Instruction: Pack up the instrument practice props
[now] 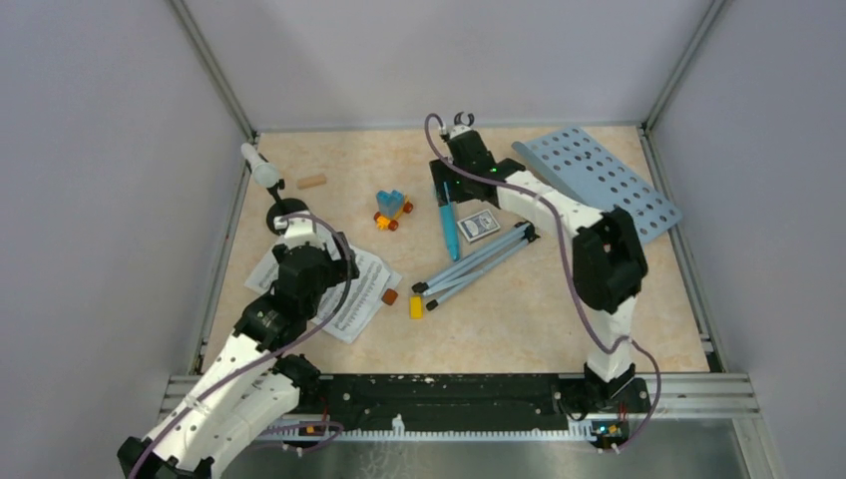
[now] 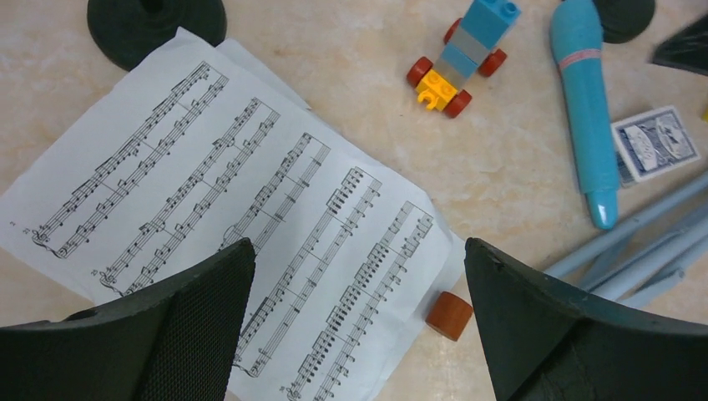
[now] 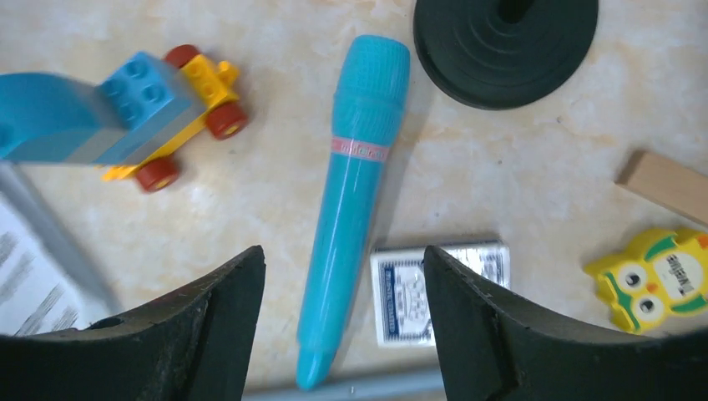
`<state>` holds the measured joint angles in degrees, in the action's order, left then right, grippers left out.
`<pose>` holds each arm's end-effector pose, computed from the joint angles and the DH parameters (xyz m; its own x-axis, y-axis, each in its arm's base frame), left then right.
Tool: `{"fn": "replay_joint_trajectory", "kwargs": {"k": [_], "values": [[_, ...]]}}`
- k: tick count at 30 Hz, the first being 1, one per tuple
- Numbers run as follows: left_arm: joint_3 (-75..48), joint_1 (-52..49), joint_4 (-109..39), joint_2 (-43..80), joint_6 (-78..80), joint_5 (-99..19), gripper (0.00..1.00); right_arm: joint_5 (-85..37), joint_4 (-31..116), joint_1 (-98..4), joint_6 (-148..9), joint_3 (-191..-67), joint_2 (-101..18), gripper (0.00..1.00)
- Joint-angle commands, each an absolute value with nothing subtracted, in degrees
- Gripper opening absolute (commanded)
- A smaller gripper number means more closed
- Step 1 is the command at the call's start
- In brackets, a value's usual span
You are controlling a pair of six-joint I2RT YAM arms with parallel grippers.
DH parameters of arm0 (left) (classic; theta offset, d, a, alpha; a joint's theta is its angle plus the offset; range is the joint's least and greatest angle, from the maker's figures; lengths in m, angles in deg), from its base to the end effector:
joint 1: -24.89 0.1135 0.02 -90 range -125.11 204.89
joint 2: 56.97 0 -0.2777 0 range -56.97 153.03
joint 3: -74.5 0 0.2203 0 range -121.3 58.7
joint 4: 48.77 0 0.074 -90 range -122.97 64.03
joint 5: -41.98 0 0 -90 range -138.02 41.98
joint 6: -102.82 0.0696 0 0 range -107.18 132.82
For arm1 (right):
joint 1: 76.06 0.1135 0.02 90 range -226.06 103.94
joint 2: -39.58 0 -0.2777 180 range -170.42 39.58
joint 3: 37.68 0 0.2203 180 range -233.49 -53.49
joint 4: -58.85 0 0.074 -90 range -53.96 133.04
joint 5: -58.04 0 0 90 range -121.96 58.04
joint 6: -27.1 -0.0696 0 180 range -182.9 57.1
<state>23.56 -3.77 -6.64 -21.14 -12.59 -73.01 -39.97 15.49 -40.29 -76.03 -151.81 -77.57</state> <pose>0.1279 -0.0364 0.2712 -0.4049 -0.2219 -0.8870 -0.0767 0.9749 -0.2089 0.3832 0.2641 0.2455 -0.6858 -0.2168 -0.6948 -0.3543 0.9333 0.0585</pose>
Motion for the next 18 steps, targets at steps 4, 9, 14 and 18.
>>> {"fn": "replay_joint_trajectory", "kwargs": {"k": [4,9,14,18], "values": [[27.58,-3.52,-26.47,-14.01,-13.49,-86.78,0.99,-30.96,31.48,-40.51,-76.10,-131.42,-54.14,0.69],[32.39,0.19,-48.80,-7.04,-7.43,-86.09,0.99,-25.62,36.49,-40.14,-76.07,-119.50,-42.44,0.69],[39.04,6.40,-72.58,1.43,-1.68,-81.77,0.99,-20.60,44.55,-39.62,-77.04,-108.83,-30.76,0.68],[38.54,10.79,-79.58,9.69,0.25,-81.39,0.99,-18.91,48.18,-39.56,-75.03,-103.62,-23.89,0.68]]}}
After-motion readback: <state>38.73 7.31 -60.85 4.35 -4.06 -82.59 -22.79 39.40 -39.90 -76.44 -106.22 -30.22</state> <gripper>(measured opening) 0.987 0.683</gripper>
